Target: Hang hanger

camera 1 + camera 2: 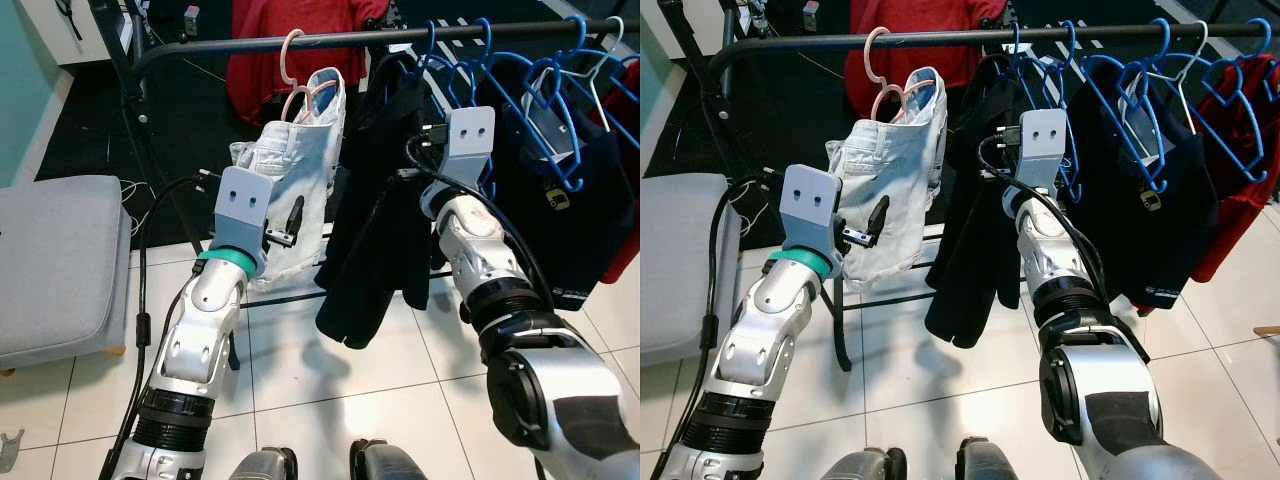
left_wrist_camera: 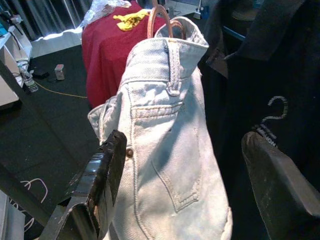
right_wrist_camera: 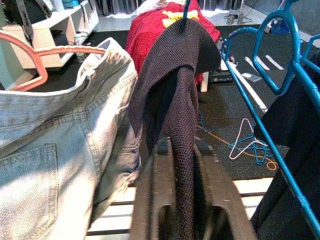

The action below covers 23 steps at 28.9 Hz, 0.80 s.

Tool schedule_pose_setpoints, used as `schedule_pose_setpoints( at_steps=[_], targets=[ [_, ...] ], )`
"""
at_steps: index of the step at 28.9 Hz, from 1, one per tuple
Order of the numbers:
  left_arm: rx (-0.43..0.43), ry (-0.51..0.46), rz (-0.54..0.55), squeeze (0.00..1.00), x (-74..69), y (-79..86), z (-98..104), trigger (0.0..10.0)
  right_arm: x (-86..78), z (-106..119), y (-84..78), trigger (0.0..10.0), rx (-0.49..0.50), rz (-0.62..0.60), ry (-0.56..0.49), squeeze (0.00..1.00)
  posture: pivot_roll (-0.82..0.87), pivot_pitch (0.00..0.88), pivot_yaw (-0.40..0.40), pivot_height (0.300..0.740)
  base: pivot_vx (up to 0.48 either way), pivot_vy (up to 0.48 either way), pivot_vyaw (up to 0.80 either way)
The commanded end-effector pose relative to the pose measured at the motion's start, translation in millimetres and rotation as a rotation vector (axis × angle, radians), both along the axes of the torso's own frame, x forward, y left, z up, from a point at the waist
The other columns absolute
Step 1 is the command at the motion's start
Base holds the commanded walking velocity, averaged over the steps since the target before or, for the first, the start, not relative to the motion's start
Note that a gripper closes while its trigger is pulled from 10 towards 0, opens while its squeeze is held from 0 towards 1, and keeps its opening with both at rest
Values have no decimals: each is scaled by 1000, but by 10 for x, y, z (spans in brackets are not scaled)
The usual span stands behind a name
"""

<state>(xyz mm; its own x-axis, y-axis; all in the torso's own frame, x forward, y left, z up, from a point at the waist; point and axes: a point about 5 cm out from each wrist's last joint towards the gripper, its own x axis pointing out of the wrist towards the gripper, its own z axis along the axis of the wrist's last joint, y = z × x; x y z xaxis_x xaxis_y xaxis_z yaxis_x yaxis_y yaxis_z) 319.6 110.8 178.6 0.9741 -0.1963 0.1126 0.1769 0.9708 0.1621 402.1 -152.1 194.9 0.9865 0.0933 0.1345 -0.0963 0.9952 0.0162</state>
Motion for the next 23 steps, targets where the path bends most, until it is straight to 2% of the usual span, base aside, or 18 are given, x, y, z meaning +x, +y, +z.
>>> schedule_pose_setpoints(
  at_steps=[1, 11, 12, 18, 19, 21, 22, 23],
  targets=[
    [-1, 11, 2, 0, -19, -3, -21, 10000, -9, -39, -4, 10000, 16, 0, 8, 1000, -29, 77, 72, 740, 0, 0, 0],
    [0, 11, 2, 0, -17, -3, -19, 10000, -9, -32, 1, 10000, 21, 9, 5, 1000, -28, 77, 73, 740, 0, 0, 0],
    [0, 11, 2, 0, -19, 0, -19, 10000, -15, -40, 6, 10000, 15, 9, 7, 0, -27, 77, 73, 740, 0, 0, 0],
    [0, 7, 8, 0, -36, 32, -17, 10000, -140, -21, 17, 10000, -29, -26, -85, 0, -21, 80, 64, 740, 0, 0, 0],
    [4, 4, -2, 0, -58, 43, -28, 10000, -263, -80, 50, 10000, -40, -32, -113, 0, -21, 85, 61, 740, 0, 0, 0],
    [4, 4, -2, 0, -58, 43, -28, 10000, -263, -80, 50, 10000, -40, -32, -113, 0, -21, 85, 61, 740, 0, 0, 0],
    [11, 2, -14, 0, -86, 56, -45, 10000, -404, -152, 88, 10000, -35, -35, -129, 0, -31, 89, 63, 740, 0, 0, 0],
    [11, 2, -14, 0, -86, 56, -45, 10000, -404, -152, 88, 10000, -35, -35, -129, 0, -31, 89, 63, 740, 0, 0, 0]
  ],
)
